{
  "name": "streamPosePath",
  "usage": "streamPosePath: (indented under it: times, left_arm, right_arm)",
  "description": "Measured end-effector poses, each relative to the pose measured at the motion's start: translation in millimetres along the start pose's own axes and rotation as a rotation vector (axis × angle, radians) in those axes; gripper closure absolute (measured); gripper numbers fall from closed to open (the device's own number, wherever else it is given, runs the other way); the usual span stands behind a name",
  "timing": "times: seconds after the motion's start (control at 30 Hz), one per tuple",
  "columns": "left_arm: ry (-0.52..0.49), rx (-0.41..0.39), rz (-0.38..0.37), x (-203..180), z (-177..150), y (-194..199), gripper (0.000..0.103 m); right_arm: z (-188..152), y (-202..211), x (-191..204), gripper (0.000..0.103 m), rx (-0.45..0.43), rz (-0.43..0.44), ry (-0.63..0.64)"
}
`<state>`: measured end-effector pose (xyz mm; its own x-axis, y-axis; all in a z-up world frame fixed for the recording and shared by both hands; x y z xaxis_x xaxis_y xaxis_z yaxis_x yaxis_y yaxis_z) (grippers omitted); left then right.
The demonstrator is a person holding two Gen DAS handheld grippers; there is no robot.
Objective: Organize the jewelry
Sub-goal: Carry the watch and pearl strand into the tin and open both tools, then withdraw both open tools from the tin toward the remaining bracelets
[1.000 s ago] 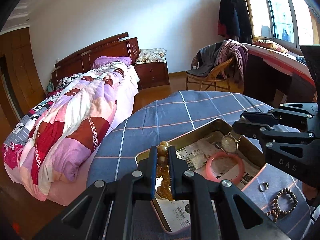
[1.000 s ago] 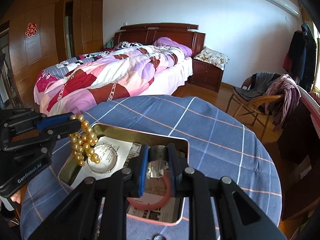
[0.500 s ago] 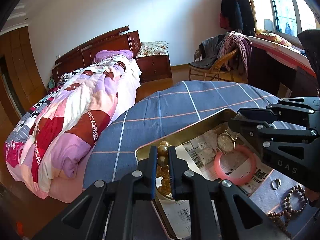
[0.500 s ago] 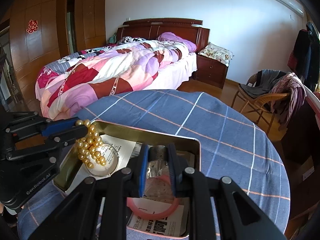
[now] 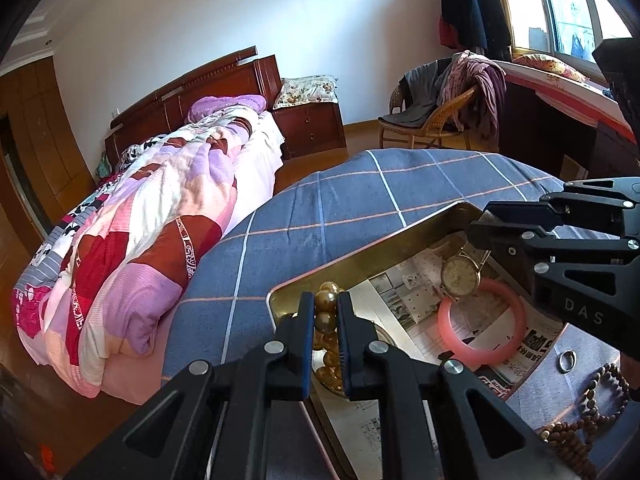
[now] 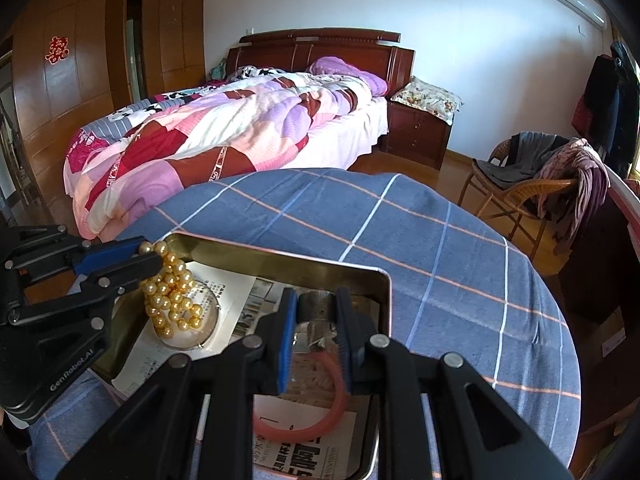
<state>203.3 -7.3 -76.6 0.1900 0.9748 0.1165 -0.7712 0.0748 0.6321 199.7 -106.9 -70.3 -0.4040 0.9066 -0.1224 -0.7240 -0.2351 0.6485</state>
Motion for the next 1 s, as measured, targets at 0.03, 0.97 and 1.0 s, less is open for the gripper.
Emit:
streamPosePath:
  times: [0.03,0.97,1.0]
  left_arm:
    - [0.0,0.0,0.002,0.5,-0.2,-0.5,0.093]
    - [-0.011,-0.042,0.113,6.5,-8.4,13.3,0.032]
    - [-0.012,-0.041,0.113,6.0,-8.8,13.7,0.032]
  right_arm:
    - [-0.4,-0.2,-1.0,0.081,0.001,-0.002,0.0]
    - [-20.4,22.9,-3.5,0.036,-0.005,-0.088,0.012]
    - [-21.1,24.1,-3.4,0.036,-0.006,-0.086,0.011]
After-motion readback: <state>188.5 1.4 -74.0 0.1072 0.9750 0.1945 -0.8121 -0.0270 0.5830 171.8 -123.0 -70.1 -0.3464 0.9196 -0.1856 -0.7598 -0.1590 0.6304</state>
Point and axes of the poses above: each gripper's, at about its wrist camera, not at the fingertips, and y roughly against the way its jaws point, x to its left, z to its top, the point moved 4 cm from there along -y, roughly the way its jaws point, and after that the axes turned 6 degrees about y, right-handed, at the moved point
